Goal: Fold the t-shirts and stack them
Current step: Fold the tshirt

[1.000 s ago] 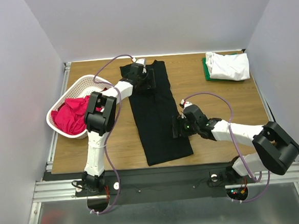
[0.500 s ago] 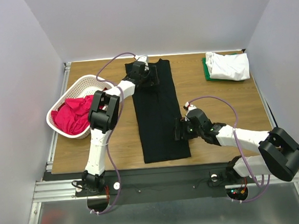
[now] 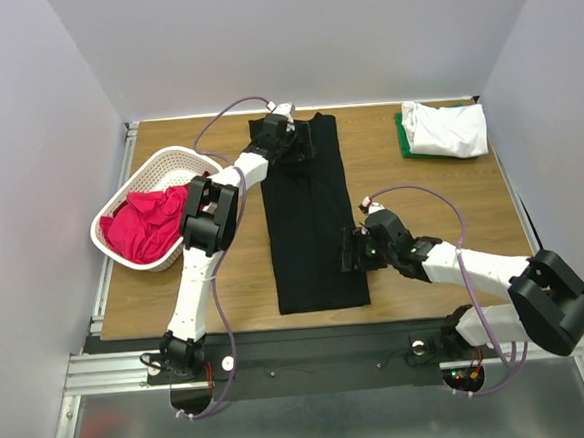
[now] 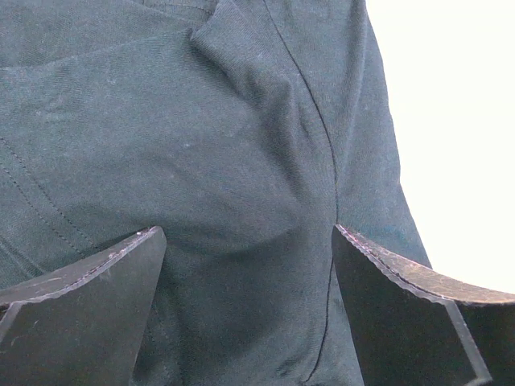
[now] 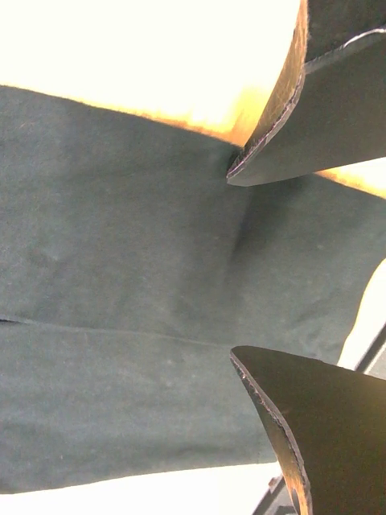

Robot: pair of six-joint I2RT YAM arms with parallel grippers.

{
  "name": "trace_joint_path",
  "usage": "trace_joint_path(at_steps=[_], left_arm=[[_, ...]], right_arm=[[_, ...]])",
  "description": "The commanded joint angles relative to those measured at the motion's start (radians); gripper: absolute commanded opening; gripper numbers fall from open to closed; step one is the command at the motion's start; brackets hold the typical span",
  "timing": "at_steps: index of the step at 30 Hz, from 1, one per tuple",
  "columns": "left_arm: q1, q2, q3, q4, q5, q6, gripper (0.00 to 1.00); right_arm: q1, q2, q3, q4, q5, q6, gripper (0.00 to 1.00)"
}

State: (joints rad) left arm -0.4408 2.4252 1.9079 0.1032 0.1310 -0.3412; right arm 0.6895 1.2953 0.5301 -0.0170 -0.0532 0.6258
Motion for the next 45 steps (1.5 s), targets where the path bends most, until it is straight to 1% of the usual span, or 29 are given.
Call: trace_joint_path(at_steps=[1, 2, 4, 6, 7, 8, 9, 10, 11, 12, 13, 14, 15, 16, 17, 18, 19, 21, 22, 26, 29, 35, 43, 44, 45], left_arm=[[0.007, -0.110, 0.048, 0.027, 0.015, 0.039, 0.97], [0.004, -0.133, 0.052, 0.029, 0.015, 0.045, 0.97], [-0.009, -0.228, 0.037, 0.046, 0.007, 0.060, 0.97], [-0.021, -0.308, -0.045, 0.073, -0.022, 0.082, 0.97], [-0.033, -0.401, -0.135, 0.108, -0.046, 0.087, 0.97], [-0.039, -0.449, -0.188, 0.125, -0.065, 0.088, 0.97], [-0.044, -0.545, -0.243, 0.160, -0.083, 0.079, 0.97], [-0.048, -0.592, -0.306, 0.177, -0.099, 0.071, 0.97], [-0.052, -0.636, -0.423, 0.188, -0.119, 0.041, 0.97], [-0.055, -0.679, -0.484, 0.196, -0.123, 0.025, 0.97], [-0.062, -0.763, -0.600, 0.205, -0.167, 0.009, 0.97], [-0.071, -0.803, -0.657, 0.208, -0.178, -0.001, 0.97], [-0.081, -0.881, -0.712, 0.205, -0.195, -0.016, 0.97], [-0.093, -0.920, -0.768, 0.204, -0.215, -0.025, 0.97], [-0.108, -0.957, -0.871, 0.198, -0.261, -0.036, 0.97], [-0.139, -1.019, -0.920, 0.181, -0.283, -0.050, 0.97], [-0.157, -1.049, -1.008, 0.168, -0.310, -0.076, 0.97], [-0.194, -1.101, -1.088, 0.145, -0.324, -0.125, 0.97], [-0.203, -1.147, -1.163, 0.133, -0.312, -0.168, 0.97], [-0.257, -1.252, -1.305, 0.112, -0.306, -0.245, 0.97], [-0.276, -1.305, -1.368, 0.109, -0.288, -0.298, 0.97], [-0.288, -1.353, -1.400, 0.066, -0.303, -0.314, 0.97], [-0.299, -1.440, -1.446, -0.012, -0.304, -0.317, 0.96], [-0.300, -1.451, -1.458, -0.022, -0.306, -0.317, 0.96], [-0.299, -1.469, -1.465, -0.042, -0.307, -0.318, 0.96]], right_arm=[[0.012, -0.106, 0.048, -0.099, 0.108, 0.002, 0.87], [0.012, -0.120, 0.053, -0.121, 0.121, 0.000, 0.87], [0.012, -0.143, 0.062, -0.173, 0.136, 0.002, 0.87], [0.012, -0.180, 0.058, -0.202, 0.142, 0.008, 0.87], [0.012, -0.192, 0.050, -0.227, 0.148, 0.015, 0.86], [0.012, -0.198, 0.045, -0.241, 0.151, 0.021, 0.86], [0.012, -0.208, 0.041, -0.256, 0.157, 0.028, 0.86], [0.012, -0.209, 0.036, -0.271, 0.154, 0.034, 0.86], [0.012, -0.214, 0.030, -0.299, 0.154, 0.037, 0.85], [0.012, -0.218, 0.024, -0.310, 0.147, 0.049, 0.84], [0.013, -0.225, 0.012, -0.328, 0.132, 0.055, 0.84], [0.015, -0.234, 0.004, -0.334, 0.124, 0.066, 0.84], [0.016, -0.255, -0.002, -0.343, 0.113, 0.081, 0.83], [0.018, -0.266, -0.008, -0.362, 0.107, 0.092, 0.82], [0.019, -0.277, -0.013, -0.373, 0.099, 0.097, 0.82], [0.019, -0.286, -0.025, -0.383, 0.087, 0.113, 0.81], [0.021, -0.307, -0.034, -0.397, 0.079, 0.121, 0.81], [0.021, -0.323, -0.062, -0.400, 0.069, 0.135, 0.80], [0.022, -0.327, -0.070, -0.400, 0.058, 0.150, 0.79], [0.037, -0.327, -0.097, -0.399, 0.013, 0.187, 0.75], [0.053, -0.350, -0.117, -0.399, 0.007, 0.213, 0.73], [0.077, -0.352, -0.131, -0.396, 0.010, 0.253, 0.70], [0.108, -0.266, -0.124, -0.348, 0.013, 0.256, 0.66], [0.114, -0.251, -0.124, -0.344, 0.019, 0.256, 0.65], [0.114, -0.246, -0.122, -0.339, 0.024, 0.256, 0.61]])
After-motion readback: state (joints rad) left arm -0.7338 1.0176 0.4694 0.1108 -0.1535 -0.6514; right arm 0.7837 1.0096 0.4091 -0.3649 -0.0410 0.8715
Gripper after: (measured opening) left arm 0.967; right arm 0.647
